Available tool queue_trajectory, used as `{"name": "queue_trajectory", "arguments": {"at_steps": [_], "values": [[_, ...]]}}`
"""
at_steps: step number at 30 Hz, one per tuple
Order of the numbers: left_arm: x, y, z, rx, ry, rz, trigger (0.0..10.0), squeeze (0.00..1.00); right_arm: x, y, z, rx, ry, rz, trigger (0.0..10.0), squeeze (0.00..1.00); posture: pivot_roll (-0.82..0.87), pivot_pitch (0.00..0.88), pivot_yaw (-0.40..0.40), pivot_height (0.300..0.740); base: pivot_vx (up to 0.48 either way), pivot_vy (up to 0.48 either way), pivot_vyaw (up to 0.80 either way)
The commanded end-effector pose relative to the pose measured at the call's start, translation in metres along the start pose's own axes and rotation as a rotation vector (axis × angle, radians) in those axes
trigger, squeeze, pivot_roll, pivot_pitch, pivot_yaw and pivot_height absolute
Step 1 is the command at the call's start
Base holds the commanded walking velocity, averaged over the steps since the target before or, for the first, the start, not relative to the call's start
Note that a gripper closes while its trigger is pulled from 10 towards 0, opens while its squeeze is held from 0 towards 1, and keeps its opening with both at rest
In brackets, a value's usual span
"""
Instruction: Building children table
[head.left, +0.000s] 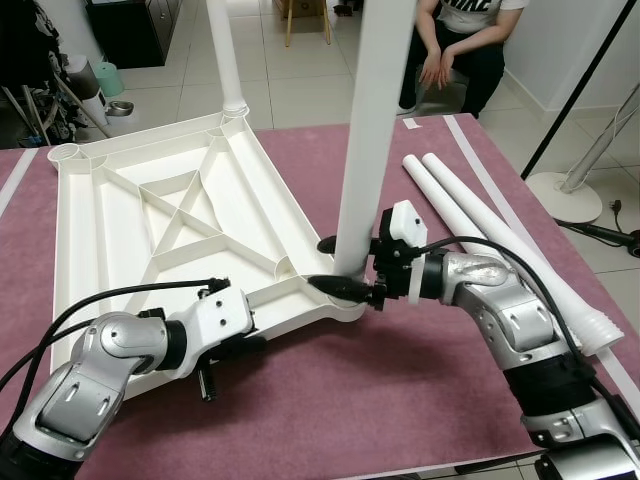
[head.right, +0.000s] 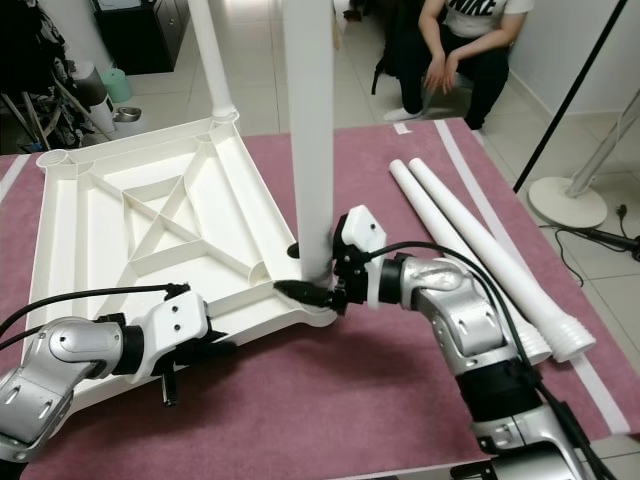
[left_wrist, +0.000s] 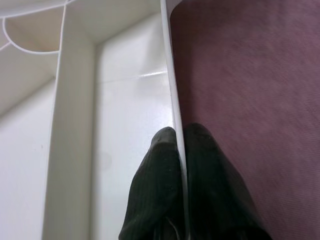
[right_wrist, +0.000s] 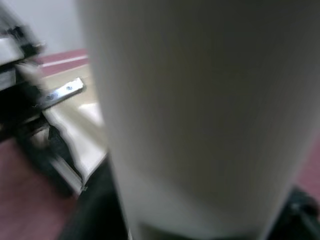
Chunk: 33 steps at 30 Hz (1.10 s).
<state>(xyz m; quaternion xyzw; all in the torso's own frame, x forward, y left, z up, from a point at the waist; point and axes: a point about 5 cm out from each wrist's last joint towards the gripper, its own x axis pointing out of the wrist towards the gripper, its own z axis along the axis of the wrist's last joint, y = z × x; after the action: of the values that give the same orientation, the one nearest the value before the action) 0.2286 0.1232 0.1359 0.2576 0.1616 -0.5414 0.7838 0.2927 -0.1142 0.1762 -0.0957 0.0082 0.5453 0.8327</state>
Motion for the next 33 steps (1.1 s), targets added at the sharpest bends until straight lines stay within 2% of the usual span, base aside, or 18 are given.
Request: {"name": "queue_trajectory", "arguments": {"at_steps": [1,2,4,5,8,11,13,20,21,22,24,30,31,32,33], "values": [[0.003,0.019,0.040,0.093,-0.140,0.236,10.0,0.00,0.022,0.004,-0.007,0.016,0.021,-0.067,0.0,0.00,0.07,0.000,0.049,0.740,0.000,0.000,0.00],[0.003,0.019,0.040,0.093,-0.140,0.236,10.0,0.00,0.022,0.004,-0.007,0.016,0.021,-0.067,0.0,0.00,0.07,0.000,0.049,0.740,0.000,0.000,0.00],[0.015,0.027,0.050,0.041,-0.161,0.315,10.0,0.00,0.032,-0.009,-0.011,0.027,0.046,-0.285,0.0,0.00,0.07,0.000,0.055,0.740,0.000,0.000,0.00],[0.015,0.027,0.050,0.041,-0.161,0.315,10.0,0.00,0.032,-0.009,-0.011,0.027,0.046,-0.285,0.0,0.00,0.07,0.000,0.055,0.740,0.000,0.000,0.00],[0.031,0.037,0.067,-0.004,-0.183,0.392,10.0,0.00,0.043,-0.019,-0.016,0.031,0.099,-0.556,0.0,0.00,0.06,0.000,0.061,0.740,0.000,0.000,0.00],[0.035,0.040,0.072,-0.009,-0.190,0.411,10.0,0.00,0.046,-0.020,-0.017,0.027,0.114,-0.630,0.0,0.00,0.06,0.000,0.061,0.740,0.000,0.000,0.00],[0.044,0.046,0.084,0.010,-0.194,0.440,10.0,0.00,0.052,-0.019,-0.022,0.040,0.140,-0.788,0.0,0.00,0.05,0.000,0.068,0.740,0.000,0.000,0.00],[0.050,0.049,0.092,0.042,-0.186,0.447,10.0,0.00,0.063,-0.011,-0.027,0.074,0.137,-0.861,0.0,0.00,0.05,0.000,0.073,0.740,0.000,0.000,0.00],[0.050,0.048,0.091,0.048,-0.184,0.439,10.0,0.00,0.065,-0.008,-0.025,0.077,0.105,-0.863,10.0,0.00,0.05,0.000,0.074,0.740,0.000,0.000,0.00],[0.050,0.048,0.091,0.048,-0.184,0.439,10.0,0.00,0.065,-0.008,-0.025,0.077,0.105,-0.863,10.0,0.00,0.05,0.000,0.074,0.740,0.000,0.000,0.00],[0.047,0.048,0.087,0.047,-0.171,0.436,10.0,0.00,0.068,-0.007,-0.017,0.075,0.032,-0.831,10.0,0.00,0.05,0.000,0.071,0.740,0.000,0.000,0.00],[0.044,0.048,0.084,0.041,-0.163,0.444,10.0,0.00,0.066,-0.010,-0.012,0.064,0.000,-0.827,10.0,0.01,0.05,0.000,0.069,0.740,0.000,0.000,0.00],[0.042,0.049,0.081,0.039,-0.156,0.446,10.0,0.00,0.067,-0.009,-0.005,0.062,-0.048,-0.759,10.0,1.00,0.06,0.000,0.064,0.740,0.000,0.000,0.00],[0.038,0.047,0.078,0.044,-0.154,0.432,10.0,0.00,0.066,-0.005,0.002,0.065,-0.096,-0.658,10.0,0.00,0.06,0.000,0.064,0.740,0.000,0.000,0.00],[0.038,0.047,0.078,0.044,-0.154,0.432,10.0,0.00,0.066,-0.005,0.002,0.065,-0.096,-0.658,10.0,0.00,0.06,0.000,0.064,0.740,0.000,0.000,0.00]]}}
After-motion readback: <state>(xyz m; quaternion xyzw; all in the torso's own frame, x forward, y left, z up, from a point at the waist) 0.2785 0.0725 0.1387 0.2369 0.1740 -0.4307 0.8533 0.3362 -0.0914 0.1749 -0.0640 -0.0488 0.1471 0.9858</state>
